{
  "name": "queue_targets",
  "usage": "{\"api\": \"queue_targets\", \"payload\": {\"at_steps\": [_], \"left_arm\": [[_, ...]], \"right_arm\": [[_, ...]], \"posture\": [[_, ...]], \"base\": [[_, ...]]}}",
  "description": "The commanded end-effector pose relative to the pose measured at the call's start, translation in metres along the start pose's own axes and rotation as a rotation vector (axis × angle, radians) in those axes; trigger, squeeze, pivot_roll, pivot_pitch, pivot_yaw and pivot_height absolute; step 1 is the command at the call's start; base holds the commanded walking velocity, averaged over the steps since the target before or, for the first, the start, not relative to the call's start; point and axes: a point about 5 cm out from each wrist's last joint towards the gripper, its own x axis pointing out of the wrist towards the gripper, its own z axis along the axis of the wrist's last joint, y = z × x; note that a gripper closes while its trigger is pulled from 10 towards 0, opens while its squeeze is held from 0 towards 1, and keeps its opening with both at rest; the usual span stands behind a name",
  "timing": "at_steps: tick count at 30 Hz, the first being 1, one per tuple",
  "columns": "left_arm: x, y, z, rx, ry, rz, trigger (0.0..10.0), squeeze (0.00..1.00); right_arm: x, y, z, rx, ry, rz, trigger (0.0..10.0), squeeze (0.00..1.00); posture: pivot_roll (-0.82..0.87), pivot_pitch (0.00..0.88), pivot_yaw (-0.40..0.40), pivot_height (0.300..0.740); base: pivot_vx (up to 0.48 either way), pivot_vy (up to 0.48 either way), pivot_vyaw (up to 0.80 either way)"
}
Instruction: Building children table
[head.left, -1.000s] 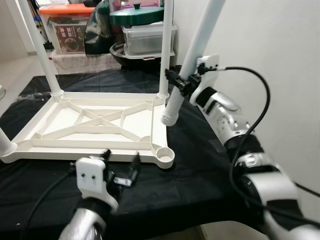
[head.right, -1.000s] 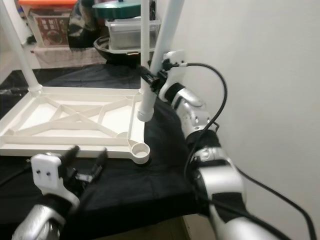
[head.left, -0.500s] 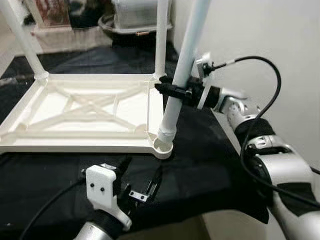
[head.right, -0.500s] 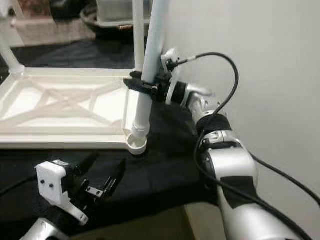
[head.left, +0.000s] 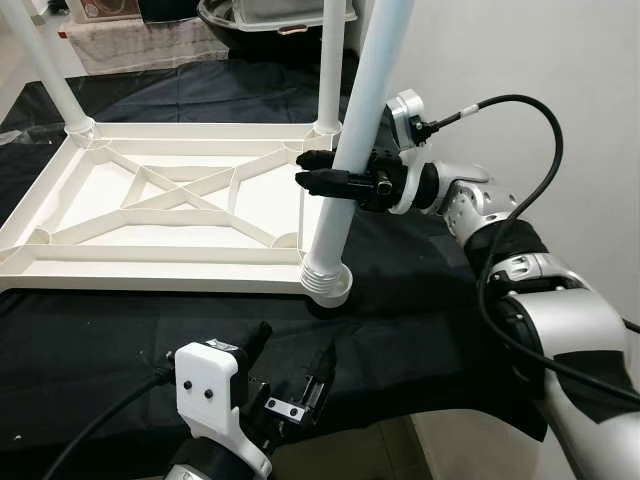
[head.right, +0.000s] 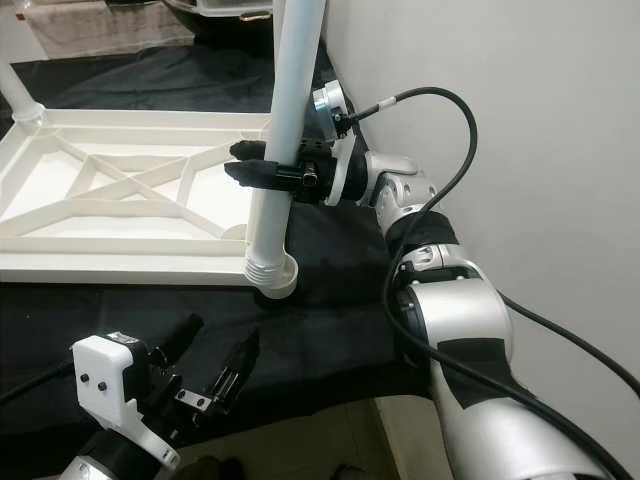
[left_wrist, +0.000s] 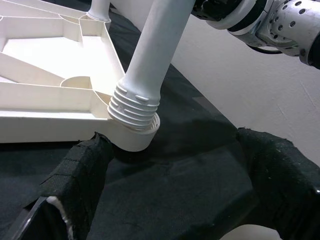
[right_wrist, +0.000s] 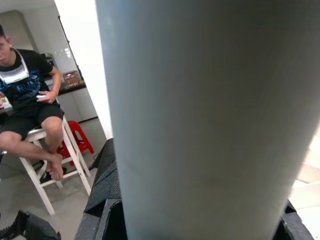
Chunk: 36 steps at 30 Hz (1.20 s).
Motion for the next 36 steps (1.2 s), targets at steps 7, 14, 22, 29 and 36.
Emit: {"api": "queue_targets", "payload": {"at_steps": [7,14,22,29,36], "left_arm": [[-0.004,-0.001,-0.001,0.013,0.027,0.016,10.0,0.00],[-0.005,0.000,-0.001,0.018,0.030,0.028,10.0,0.00],[-0.006,0.002,0.000,0.027,0.029,0.040,10.0,0.00],[-0.006,0.003,0.001,0.031,0.027,0.046,10.0,0.00],[-0.006,0.003,0.002,0.031,0.026,0.051,10.0,0.00]], "right_arm": [[0.007,0.001,-0.012,-0.014,0.083,0.029,10.0,0.00],[0.006,0.002,-0.013,-0.037,0.114,0.050,10.0,0.00],[0.021,0.010,-0.022,-0.091,0.241,0.176,10.0,0.00],[0.039,0.016,-0.027,-0.149,0.294,0.251,10.0,0.00],[0.066,0.024,-0.026,-0.182,0.277,0.337,10.0,0.00]], "posture": [[0.11,0.280,-0.008,0.740],[0.11,0.287,-0.007,0.740],[0.11,0.295,0.002,0.740],[0.12,0.298,0.002,0.740],[0.12,0.303,-0.001,0.740]], "base": [[0.000,0.000,0.00],[0.000,0.000,0.00],[0.000,0.000,0.00],[0.000,0.000,0.00],[0.000,0.000,0.00]]}}
